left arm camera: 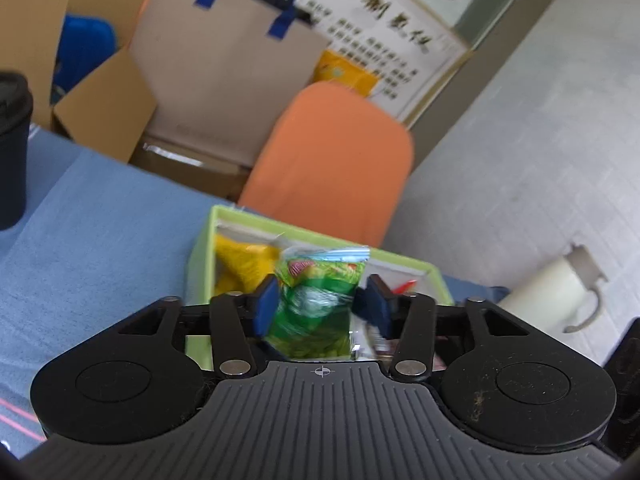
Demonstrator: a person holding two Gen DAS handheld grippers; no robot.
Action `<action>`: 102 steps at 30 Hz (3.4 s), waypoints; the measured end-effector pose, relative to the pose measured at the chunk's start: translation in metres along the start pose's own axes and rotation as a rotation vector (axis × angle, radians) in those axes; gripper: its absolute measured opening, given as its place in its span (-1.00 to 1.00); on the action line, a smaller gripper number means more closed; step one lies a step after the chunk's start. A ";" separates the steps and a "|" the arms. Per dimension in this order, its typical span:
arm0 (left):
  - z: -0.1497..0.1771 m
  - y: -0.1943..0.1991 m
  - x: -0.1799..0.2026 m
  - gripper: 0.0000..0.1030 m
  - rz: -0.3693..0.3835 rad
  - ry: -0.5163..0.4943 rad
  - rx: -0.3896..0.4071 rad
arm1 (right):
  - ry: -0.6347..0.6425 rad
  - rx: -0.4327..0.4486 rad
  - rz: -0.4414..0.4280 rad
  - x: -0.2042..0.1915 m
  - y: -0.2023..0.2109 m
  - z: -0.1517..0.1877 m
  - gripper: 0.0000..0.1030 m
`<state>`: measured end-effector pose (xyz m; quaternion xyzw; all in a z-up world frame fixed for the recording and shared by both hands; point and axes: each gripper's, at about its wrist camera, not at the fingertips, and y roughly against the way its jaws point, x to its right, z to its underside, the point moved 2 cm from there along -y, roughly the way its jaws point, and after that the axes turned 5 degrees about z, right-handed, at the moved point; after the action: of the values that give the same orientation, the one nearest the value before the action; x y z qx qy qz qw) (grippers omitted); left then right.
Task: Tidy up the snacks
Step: 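Carry the green pea bag into the green box and open the left tool, then move the left tool over the orange-white KAKA packet, then close the left tool on the KAKA packet, then carry the KAKA packet into the green box and open the left tool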
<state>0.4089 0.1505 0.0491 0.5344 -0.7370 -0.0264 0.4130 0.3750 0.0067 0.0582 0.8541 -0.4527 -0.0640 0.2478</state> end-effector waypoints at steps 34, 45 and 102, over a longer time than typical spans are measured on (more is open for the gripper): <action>0.138 0.033 -0.008 -0.32 0.054 -0.008 -0.285 | -0.238 -0.180 -0.259 -0.057 0.089 0.123 0.79; 0.201 0.050 0.045 -0.10 0.063 -0.004 -0.232 | -0.265 -0.170 -0.103 -0.045 0.166 0.170 0.79; 0.010 -0.058 0.088 -0.19 -0.009 -0.205 -0.050 | -0.156 0.044 0.146 0.091 0.065 0.041 0.61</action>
<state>0.4391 0.0506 0.0654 0.5217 -0.7722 -0.1011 0.3483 0.3654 -0.1119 0.0645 0.8167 -0.5327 -0.1020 0.1971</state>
